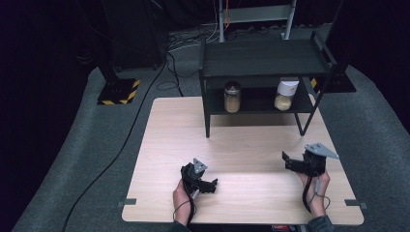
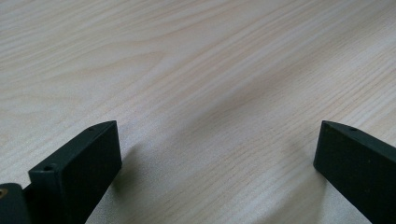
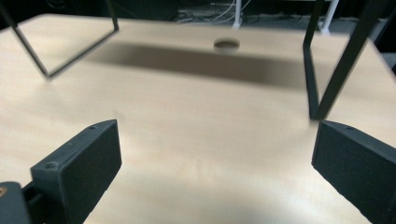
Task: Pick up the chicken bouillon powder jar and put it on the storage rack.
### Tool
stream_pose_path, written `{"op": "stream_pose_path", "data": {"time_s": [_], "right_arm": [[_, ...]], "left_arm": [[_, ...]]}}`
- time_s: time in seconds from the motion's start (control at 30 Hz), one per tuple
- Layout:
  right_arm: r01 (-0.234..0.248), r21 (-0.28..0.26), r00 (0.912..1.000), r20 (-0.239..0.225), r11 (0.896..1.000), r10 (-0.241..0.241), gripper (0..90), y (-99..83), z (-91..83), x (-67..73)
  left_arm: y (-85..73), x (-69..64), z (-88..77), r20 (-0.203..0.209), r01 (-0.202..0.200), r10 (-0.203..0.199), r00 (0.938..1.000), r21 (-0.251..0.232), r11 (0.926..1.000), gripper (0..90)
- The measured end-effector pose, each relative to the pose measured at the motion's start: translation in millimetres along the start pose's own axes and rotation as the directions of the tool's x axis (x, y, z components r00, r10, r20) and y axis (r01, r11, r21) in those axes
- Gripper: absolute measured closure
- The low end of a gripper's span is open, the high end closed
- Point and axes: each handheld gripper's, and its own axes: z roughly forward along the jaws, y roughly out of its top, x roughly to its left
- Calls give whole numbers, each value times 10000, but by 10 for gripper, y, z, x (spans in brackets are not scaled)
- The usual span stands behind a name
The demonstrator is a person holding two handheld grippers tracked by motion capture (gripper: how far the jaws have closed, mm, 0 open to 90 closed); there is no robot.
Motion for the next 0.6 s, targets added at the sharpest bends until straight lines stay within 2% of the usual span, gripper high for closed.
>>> {"op": "stream_pose_path", "data": {"time_s": [0.07,0.1,0.17,0.23,0.3,0.37,0.47,0.6], "right_arm": [[-335,356,9993,-127,9988,339,14,-110,-9,-40],[-335,356,9993,-127,9988,339,14,-110,-9,-40],[-802,728,9960,-334,9941,828,11,-280,-12,-124],[-918,979,9953,-219,9910,944,8,-284,-17,-124],[-778,767,9966,-197,9940,796,0,-309,-53,-117],[-821,1269,9964,-118,9885,843,0,-258,6,-116],[-359,1395,9993,183,9896,337,0,-233,31,2],[-47,1474,9999,159,9891,24,0,-225,36,40]], "left_arm": [[1,-1,0,-5,3,-3,10000,2,10000,1],[1,-1,0,-5,3,-3,10000,2,10000,1],[1,-1,1,-2,0,0,10000,1,10000,1],[1,-3,2,-3,-9,9,10000,-4,10000,1],[3,-3,3,4,-20,20,10000,1,10000,1],[4,-7,2,-5,-63,63,10000,2,10000,1],[5,-10,4,2,-80,80,10000,-4,10000,1],[6,-10,6,5,-76,76,10000,-5,10000,1]]}}
